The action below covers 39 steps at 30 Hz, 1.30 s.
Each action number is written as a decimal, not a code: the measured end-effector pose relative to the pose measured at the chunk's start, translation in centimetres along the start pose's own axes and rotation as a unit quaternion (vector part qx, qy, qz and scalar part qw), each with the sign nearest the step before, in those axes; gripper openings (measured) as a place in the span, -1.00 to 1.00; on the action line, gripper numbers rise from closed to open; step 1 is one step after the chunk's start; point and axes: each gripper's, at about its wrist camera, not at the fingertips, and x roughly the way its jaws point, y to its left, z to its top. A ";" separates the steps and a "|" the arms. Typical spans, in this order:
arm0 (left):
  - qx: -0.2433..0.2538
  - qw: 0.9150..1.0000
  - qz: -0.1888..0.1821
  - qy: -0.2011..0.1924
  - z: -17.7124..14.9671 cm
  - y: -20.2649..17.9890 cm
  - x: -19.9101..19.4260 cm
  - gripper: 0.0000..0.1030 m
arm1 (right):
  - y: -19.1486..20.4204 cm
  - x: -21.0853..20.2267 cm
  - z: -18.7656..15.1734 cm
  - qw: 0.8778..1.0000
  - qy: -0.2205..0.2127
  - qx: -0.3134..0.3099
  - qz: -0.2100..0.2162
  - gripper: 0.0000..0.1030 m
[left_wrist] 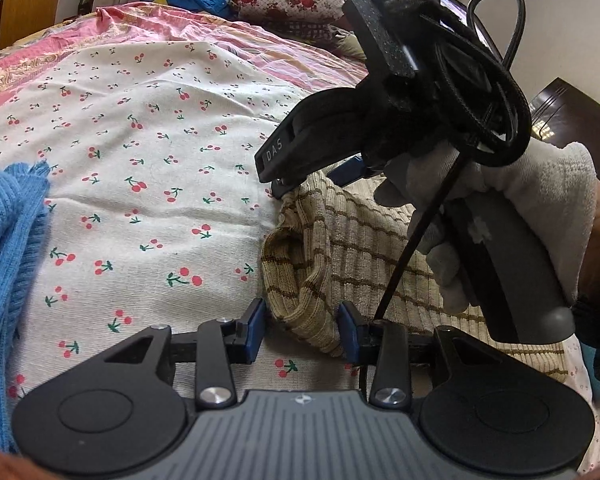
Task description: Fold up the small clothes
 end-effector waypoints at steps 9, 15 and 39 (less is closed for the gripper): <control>0.016 1.000 -0.005 -0.004 -0.2 -0.6 0.3 0.12 | -0.5 -0.7 -0.3 1.000 -0.003 -0.016 0.009 -0.45; 0.019 1.000 -0.010 -0.013 -0.2 -0.4 0.6 0.23 | -1.6 -2.2 -0.5 0.999 -0.013 -0.008 0.029 -0.64; -0.038 0.998 -0.038 -0.042 -0.2 0.2 0.8 -0.46 | -6.3 -7.6 -2.3 0.997 -0.041 0.030 0.052 -0.75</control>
